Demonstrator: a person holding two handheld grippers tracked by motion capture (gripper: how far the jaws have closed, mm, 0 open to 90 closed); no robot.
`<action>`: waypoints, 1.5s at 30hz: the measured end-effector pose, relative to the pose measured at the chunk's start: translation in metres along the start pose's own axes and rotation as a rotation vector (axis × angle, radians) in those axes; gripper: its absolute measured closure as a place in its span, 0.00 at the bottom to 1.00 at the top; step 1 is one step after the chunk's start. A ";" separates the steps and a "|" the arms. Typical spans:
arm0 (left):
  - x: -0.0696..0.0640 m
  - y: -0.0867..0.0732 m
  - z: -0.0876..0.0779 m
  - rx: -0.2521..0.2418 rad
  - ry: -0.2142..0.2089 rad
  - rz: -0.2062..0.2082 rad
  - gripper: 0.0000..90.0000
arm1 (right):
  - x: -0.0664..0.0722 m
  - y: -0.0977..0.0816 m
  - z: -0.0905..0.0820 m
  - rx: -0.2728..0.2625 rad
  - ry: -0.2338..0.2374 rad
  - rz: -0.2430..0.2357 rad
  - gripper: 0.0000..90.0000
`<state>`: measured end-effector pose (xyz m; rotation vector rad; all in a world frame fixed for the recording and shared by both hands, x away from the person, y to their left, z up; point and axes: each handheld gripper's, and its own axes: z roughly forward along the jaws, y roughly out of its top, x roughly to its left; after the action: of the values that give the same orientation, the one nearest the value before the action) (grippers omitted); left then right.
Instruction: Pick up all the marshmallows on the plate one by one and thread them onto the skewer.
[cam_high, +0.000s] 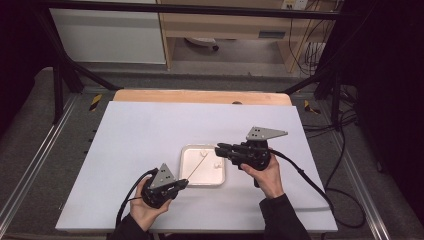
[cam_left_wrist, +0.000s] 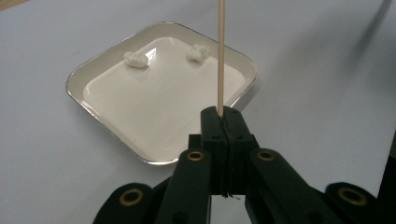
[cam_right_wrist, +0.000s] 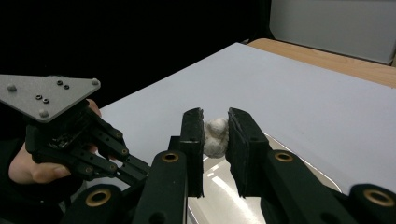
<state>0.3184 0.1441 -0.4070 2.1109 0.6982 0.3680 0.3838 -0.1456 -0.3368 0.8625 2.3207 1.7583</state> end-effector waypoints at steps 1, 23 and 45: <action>-0.001 0.000 0.001 0.000 -0.003 0.004 0.99 | 0.000 0.000 0.001 0.001 0.001 0.003 0.85; -0.006 0.001 0.002 -0.011 -0.004 0.027 0.99 | -0.003 -0.004 0.010 0.018 0.067 0.058 0.87; -0.007 -0.003 0.001 -0.042 0.021 0.034 0.99 | 0.004 -0.014 0.018 -0.001 0.128 0.077 0.90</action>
<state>0.3123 0.1410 -0.4102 2.0840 0.6617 0.4208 0.3823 -0.1301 -0.3547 0.8753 2.3945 1.8992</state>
